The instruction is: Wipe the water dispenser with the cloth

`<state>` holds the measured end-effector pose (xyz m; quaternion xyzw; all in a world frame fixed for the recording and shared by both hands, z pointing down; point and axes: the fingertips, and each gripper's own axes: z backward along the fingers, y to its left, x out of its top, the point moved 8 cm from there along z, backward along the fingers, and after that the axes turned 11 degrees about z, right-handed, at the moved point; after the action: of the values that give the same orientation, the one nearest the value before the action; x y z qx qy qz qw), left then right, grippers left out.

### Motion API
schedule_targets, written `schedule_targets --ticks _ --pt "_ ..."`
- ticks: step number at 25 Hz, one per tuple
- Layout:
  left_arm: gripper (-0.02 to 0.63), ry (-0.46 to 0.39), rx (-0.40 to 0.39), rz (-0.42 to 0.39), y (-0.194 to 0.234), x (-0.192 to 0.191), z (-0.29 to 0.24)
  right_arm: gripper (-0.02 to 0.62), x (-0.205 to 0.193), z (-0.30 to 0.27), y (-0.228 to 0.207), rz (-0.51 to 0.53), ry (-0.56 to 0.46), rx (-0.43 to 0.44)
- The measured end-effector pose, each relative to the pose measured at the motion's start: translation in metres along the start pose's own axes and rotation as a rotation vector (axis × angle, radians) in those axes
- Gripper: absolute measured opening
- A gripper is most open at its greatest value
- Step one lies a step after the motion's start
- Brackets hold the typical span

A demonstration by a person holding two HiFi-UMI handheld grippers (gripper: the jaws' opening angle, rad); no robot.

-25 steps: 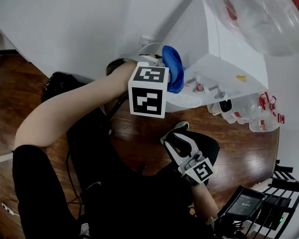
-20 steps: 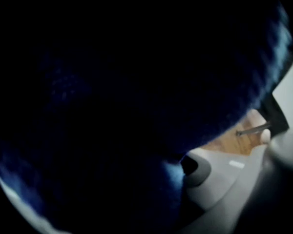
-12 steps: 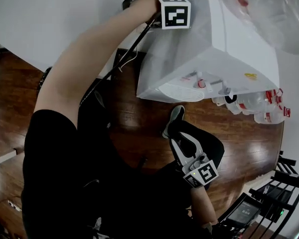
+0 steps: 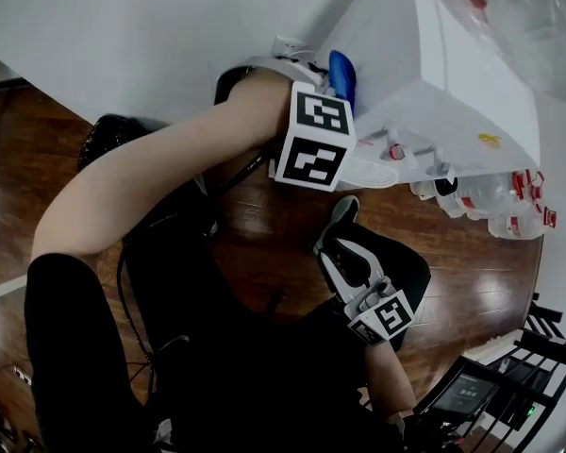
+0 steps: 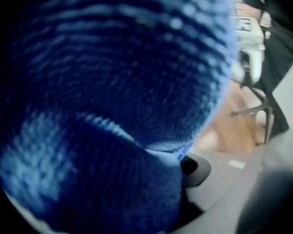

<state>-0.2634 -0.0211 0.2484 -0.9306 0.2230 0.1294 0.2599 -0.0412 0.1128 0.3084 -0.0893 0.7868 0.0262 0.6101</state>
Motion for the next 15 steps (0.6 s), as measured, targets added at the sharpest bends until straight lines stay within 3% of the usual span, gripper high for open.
schedule_targets --ticks 3,5,12,15 --pt "0.193 0.005 -0.050 -0.022 -0.049 -0.002 0.009 0.103 -0.002 -0.008 0.008 0.026 0.005 0.022" --pt "0.193 0.011 -0.052 -0.011 -0.048 -0.003 -0.001 0.103 -0.004 -0.011 0.010 0.027 -0.011 0.023" --pt "0.193 0.040 0.041 0.191 0.064 -0.023 -0.078 0.103 -0.003 -0.006 0.002 0.002 -0.005 -0.021" --pt "0.193 0.051 0.096 0.226 0.110 -0.032 -0.111 0.103 -0.004 -0.003 -0.001 -0.015 0.019 -0.032"
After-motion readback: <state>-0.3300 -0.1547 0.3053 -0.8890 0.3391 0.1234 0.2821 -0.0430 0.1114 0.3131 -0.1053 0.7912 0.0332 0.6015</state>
